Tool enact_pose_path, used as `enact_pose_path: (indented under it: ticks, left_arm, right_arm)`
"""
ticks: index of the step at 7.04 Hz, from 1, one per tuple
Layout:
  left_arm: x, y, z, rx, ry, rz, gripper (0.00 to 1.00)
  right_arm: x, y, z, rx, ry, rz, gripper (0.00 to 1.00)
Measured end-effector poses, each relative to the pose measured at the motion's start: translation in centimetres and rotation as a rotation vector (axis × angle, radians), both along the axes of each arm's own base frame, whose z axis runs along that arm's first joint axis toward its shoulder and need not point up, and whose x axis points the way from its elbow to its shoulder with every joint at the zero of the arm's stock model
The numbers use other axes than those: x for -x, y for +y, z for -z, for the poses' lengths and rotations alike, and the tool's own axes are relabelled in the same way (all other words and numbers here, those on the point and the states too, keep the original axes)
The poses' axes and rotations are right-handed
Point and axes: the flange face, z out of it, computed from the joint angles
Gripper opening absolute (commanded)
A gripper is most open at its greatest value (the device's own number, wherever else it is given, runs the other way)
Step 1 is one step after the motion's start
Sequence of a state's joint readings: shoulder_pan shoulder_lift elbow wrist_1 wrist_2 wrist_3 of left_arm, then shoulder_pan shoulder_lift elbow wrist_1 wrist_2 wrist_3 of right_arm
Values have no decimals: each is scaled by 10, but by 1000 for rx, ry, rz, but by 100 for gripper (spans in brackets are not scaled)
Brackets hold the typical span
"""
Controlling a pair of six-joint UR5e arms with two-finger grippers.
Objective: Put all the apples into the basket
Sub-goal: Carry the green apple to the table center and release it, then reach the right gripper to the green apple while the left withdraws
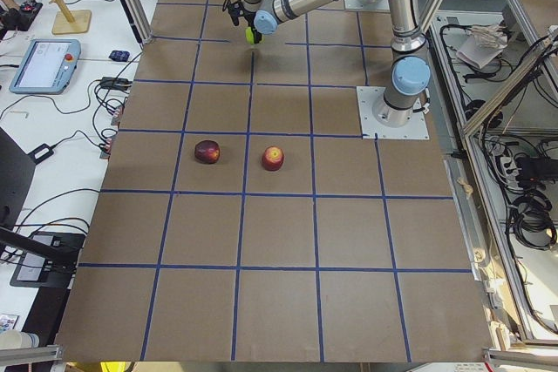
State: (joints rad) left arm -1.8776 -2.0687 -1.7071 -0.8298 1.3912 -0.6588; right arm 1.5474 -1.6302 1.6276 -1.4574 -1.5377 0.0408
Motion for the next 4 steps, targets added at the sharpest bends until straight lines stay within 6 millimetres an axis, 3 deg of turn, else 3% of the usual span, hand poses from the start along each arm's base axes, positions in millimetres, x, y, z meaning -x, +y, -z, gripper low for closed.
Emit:
enact_pose_path:
  ticks: [2, 4]
  left_arm:
    - [-3, -4, -4, 7, -27, 7, 100]
    - [-34, -23, -41, -34, -47, 6, 100]
  right_arm:
    - [1, -10, 18, 11, 0, -1, 100]
    - [1, -32, 41, 31, 0, -2, 100]
